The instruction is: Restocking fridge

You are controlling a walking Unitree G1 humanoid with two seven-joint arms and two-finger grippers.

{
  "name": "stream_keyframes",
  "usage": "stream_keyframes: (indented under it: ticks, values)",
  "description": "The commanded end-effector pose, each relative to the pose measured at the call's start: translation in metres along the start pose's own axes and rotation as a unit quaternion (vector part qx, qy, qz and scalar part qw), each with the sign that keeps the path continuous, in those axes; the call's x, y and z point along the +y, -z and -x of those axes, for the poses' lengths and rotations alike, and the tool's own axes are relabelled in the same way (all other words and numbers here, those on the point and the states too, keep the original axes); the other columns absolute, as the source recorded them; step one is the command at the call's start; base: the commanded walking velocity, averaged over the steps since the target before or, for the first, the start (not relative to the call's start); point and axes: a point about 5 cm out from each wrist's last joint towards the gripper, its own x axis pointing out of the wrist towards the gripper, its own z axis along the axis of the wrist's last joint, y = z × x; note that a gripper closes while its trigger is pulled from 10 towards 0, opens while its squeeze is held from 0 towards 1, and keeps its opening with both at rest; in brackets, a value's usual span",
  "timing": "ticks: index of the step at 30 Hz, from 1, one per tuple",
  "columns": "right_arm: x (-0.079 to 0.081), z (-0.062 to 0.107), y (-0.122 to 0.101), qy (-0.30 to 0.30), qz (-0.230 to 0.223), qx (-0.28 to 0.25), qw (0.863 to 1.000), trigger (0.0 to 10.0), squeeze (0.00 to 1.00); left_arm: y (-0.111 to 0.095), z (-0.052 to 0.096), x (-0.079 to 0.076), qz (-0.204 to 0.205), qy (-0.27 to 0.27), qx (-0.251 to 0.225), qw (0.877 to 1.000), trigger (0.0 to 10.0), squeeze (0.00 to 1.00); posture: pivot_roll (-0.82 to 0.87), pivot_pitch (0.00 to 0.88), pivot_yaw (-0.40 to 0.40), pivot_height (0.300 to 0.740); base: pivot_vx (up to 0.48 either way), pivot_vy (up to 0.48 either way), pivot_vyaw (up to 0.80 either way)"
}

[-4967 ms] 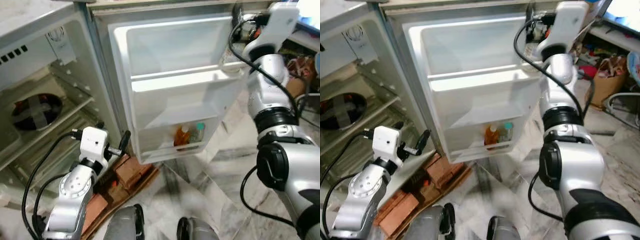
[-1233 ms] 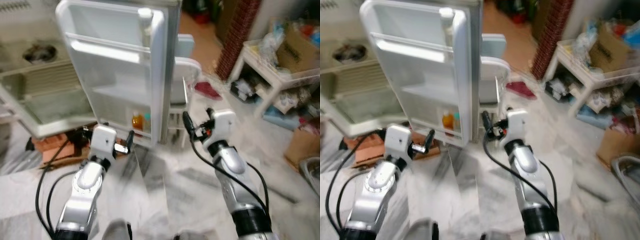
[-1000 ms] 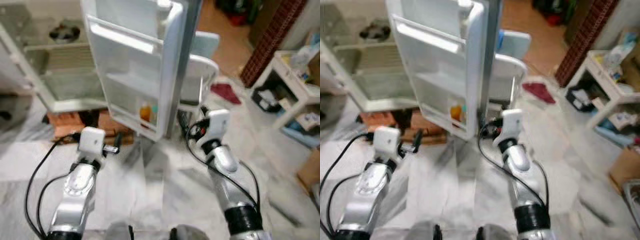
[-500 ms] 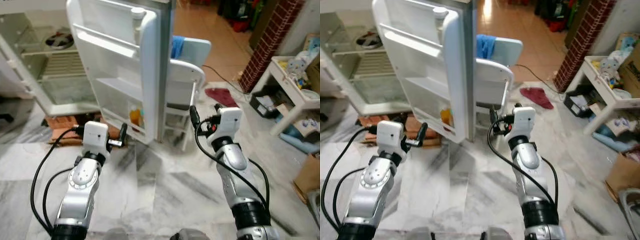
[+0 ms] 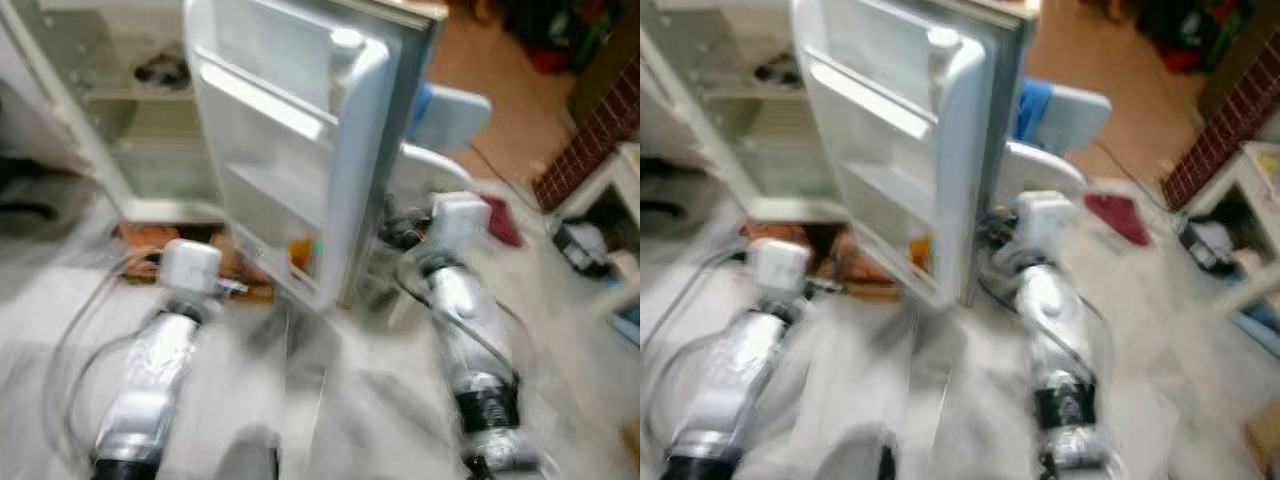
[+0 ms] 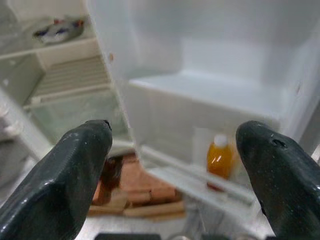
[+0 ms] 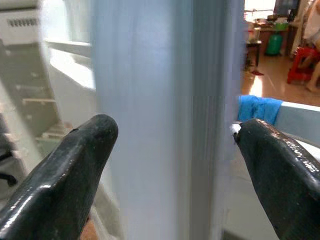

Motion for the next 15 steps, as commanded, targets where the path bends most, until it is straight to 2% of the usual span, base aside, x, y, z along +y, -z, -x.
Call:
stream_keyframes:
  ticks: [1,4,8,15]
  values:
    - [-0.015,0.006,0.002,0.024,0.007,0.004,1.000,10.0,0.00,-0.002,0.001,-0.006,0.007,0.002,0.005,1.000,10.0,0.00,0.01,0.087,-0.019,0.740,0.000,0.000,0.00]
    - [-0.015,0.007,0.002,0.021,0.009,0.003,1.000,10.0,0.00,0.002,0.007,-0.001,0.012,-0.007,0.016,1.000,10.0,0.00,0.01,0.089,-0.018,0.740,0.000,0.000,0.00]
    - [-0.016,0.007,0.002,0.017,0.012,0.001,1.000,10.0,0.00,0.007,0.021,0.001,0.016,-0.006,0.039,0.999,10.0,0.00,0.02,0.094,-0.019,0.740,0.000,0.000,0.80]
    - [-0.020,0.002,0.000,0.017,0.015,-0.001,1.000,10.0,0.00,0.016,0.042,-0.007,0.014,0.027,0.081,0.996,10.0,0.00,0.05,0.101,-0.023,0.740,0.000,0.000,0.80]
